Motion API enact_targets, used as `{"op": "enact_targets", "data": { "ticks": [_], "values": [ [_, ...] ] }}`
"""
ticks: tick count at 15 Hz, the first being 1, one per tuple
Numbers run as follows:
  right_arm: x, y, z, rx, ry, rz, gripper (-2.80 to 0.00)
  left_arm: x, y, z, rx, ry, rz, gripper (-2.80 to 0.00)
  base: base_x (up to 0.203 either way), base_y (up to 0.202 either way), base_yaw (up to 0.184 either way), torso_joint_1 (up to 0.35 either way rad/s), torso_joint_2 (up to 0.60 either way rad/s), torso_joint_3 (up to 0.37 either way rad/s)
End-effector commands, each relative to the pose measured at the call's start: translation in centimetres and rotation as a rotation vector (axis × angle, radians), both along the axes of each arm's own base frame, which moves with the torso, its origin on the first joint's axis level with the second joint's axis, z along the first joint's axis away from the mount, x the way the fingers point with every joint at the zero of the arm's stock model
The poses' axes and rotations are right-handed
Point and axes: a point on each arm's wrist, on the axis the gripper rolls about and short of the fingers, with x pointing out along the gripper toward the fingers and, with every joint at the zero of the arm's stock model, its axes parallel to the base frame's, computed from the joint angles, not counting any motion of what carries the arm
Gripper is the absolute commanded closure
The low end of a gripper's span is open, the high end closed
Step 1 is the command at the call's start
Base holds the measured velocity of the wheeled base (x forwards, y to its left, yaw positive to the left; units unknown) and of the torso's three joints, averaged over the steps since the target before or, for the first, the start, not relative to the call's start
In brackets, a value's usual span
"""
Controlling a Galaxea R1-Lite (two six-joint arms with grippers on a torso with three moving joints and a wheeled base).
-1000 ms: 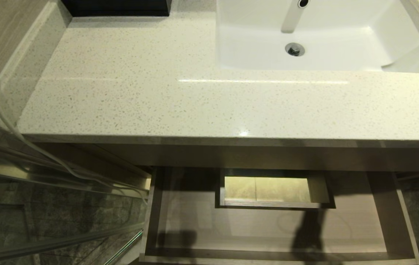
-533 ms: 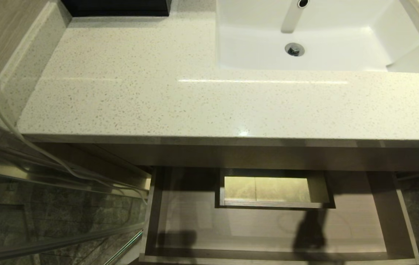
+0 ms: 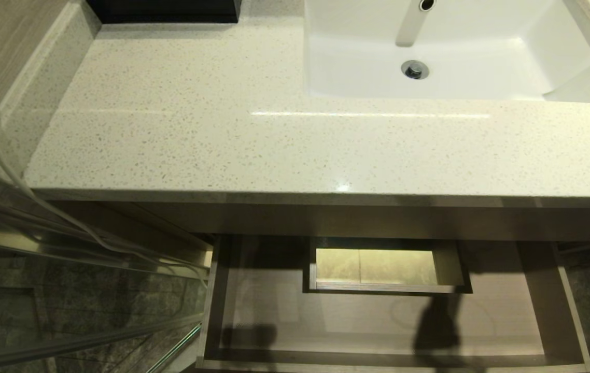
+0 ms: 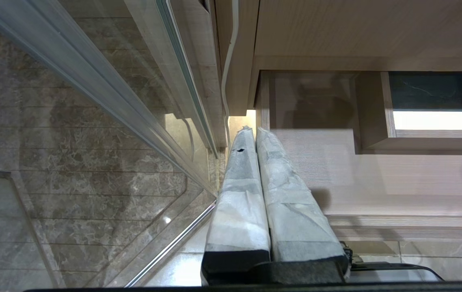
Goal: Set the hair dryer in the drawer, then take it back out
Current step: Place it on the countertop
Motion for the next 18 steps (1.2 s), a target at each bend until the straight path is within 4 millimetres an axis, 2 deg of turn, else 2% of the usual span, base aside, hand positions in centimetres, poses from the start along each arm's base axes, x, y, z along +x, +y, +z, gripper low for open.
{"op": "enact_targets", "data": {
  "ticks": [1,3,7,8,13,18],
  "values": [
    [-0.8,0.5,0.5,-0.011,-0.013,0.004,-2.80,0.0,0.0,0.0,0.000,-0.002,0.000,0.00,0.000,0.000,0.000,0.000,0.00,0.000],
    [-2.6,1.5,1.2,-0.024,-0.038,0.005,-2.80,0.0,0.0,0.0,0.000,0.001,0.000,0.00,0.000,0.000,0.000,0.000,0.00,0.000],
    [-6.3,3.6,1.1,-0.013,-0.020,0.010,-2.80,0.0,0.0,0.0,0.000,0.000,0.000,0.00,0.000,0.000,0.000,0.000,0.00,0.000],
    [-7.3,4.2,1.0,-0.014,-0.023,0.016,0.00,0.0,0.0,0.0,0.000,0.000,-0.001,0.00,0.000,0.000,0.000,0.000,0.00,0.000],
    [-10.8,7.1,0.9,-0.062,-0.022,0.114,0.00,0.0,0.0,0.0,0.000,0.001,0.000,0.00,0.000,0.000,0.000,0.000,0.00,0.000],
    [-13.1,8.5,0.6,-0.081,-0.058,0.158,0.00,0.0,0.0,0.0,0.000,0.000,0.000,0.00,0.000,0.000,0.000,0.000,0.00,0.000]
  ]
}}
